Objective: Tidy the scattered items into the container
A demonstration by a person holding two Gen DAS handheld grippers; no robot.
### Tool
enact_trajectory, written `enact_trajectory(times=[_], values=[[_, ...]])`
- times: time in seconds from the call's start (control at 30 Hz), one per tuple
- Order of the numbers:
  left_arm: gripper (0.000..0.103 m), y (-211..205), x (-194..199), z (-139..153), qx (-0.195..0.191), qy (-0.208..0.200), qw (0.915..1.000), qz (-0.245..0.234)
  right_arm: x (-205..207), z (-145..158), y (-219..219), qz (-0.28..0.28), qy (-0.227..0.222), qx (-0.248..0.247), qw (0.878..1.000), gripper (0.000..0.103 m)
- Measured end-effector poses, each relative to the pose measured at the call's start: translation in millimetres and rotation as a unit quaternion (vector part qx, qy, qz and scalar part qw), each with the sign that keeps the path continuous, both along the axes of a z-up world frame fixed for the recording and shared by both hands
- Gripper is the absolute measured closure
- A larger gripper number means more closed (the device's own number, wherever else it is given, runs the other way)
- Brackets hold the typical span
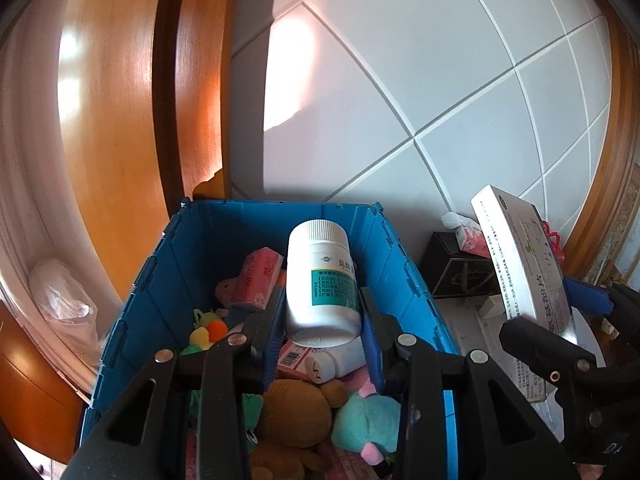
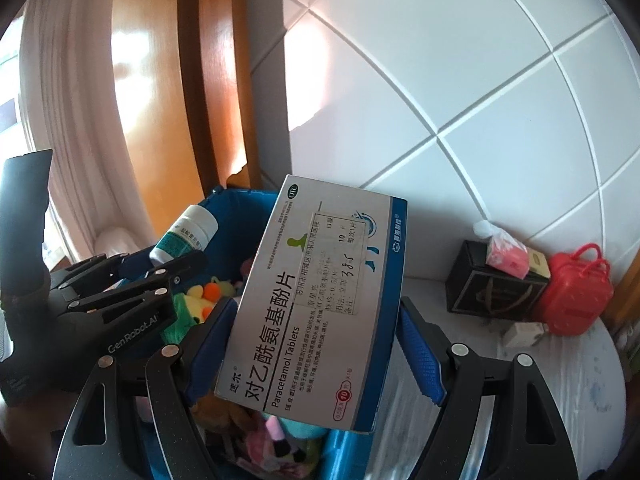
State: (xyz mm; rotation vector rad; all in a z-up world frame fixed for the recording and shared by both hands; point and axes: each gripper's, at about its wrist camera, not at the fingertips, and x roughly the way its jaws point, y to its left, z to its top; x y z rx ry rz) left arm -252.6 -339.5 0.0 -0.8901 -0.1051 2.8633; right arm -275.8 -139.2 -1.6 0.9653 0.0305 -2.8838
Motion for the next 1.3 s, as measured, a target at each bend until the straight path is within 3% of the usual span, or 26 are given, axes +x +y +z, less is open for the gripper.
enact_trajectory(times=[0.5, 0.53, 0.57, 0.6, 0.87, 1.07, 1.3], values=[[0.069, -46, 5, 2, -0.015, 0.010, 0.9984, 0.053, -19, -2, -48, 0.038, -0.006, -0.010, 0.999, 0.022], [0.056, -48, 5, 2, -0.014, 0.008, 0.9980, 0.061, -18, -1, -50, 0.039, -0.001, -0.010, 0.999, 0.020], [0.011, -51, 5, 2, -0.010, 0.002, 0.9977, 0.067, -18, 0, -52, 0.037, 0.004, -0.004, 0.999, 0.004], [0.002, -55, 6, 1, -0.006, -0.001, 0.9970, 0.078, -17, 2, -52, 0.036, 0.010, 0.000, 0.999, 0.000], [0.000, -60, 15, 0, 0.002, -0.002, 0.9957, 0.092, -3, 1, -39, 0.009, 0.017, -0.007, 1.000, 0.000], [0.000, -38, 22, 2, -0.002, -0.003, 0.9969, 0.079, 22, 6, -24, -0.004, 0.025, -0.009, 1.000, 0.000], [0.000, -3, 41, 12, -0.018, -0.001, 0.9976, 0.067, 59, 14, 26, -0.038, 0.033, -0.025, 0.998, 0.000]])
